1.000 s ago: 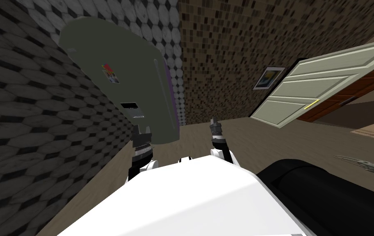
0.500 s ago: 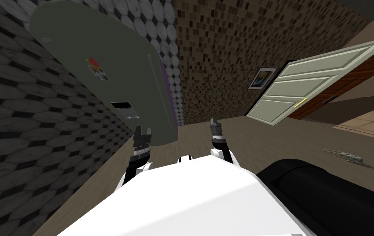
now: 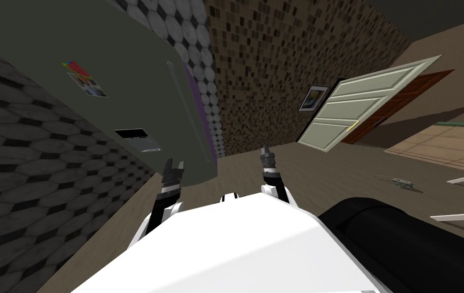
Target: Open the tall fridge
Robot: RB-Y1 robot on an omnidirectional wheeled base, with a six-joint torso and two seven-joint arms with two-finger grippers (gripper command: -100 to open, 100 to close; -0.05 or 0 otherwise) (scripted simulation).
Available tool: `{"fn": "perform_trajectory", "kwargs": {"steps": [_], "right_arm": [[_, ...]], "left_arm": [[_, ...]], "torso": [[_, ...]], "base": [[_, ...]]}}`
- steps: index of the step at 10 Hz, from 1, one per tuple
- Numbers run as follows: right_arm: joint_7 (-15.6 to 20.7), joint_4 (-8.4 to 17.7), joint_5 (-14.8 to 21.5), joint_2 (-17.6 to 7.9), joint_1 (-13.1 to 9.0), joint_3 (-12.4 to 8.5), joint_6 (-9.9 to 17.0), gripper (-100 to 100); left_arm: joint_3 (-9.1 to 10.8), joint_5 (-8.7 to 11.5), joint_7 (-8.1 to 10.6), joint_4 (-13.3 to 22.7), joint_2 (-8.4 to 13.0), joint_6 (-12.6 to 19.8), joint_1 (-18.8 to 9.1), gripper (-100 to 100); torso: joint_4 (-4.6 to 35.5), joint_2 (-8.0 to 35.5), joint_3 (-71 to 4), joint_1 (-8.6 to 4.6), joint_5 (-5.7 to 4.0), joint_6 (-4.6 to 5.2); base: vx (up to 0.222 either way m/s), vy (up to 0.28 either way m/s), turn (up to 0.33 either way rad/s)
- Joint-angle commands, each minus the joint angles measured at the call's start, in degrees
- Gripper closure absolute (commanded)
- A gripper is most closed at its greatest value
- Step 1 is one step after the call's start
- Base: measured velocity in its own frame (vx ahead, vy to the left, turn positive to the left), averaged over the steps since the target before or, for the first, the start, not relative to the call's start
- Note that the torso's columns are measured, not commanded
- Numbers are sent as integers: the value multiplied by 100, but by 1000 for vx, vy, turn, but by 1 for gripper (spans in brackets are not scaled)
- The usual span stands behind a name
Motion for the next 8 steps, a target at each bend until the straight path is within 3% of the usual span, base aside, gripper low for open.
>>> {"fn": "perform_trajectory", "kwargs": {"steps": [1,8], "right_arm": [[0,0,0,0,0,0,0,0],[0,0,0,0,0,0,0,0]], "left_arm": [[379,30,237,437,101,59,-207,-100],[1323,88,824,1439,211,214,-639,-100]], "torso": [[-1,-3,-2,2,1,0],[0,1,0,0,0,0]], "base": [[76,-32,-129],[71,-36,-140]]}}
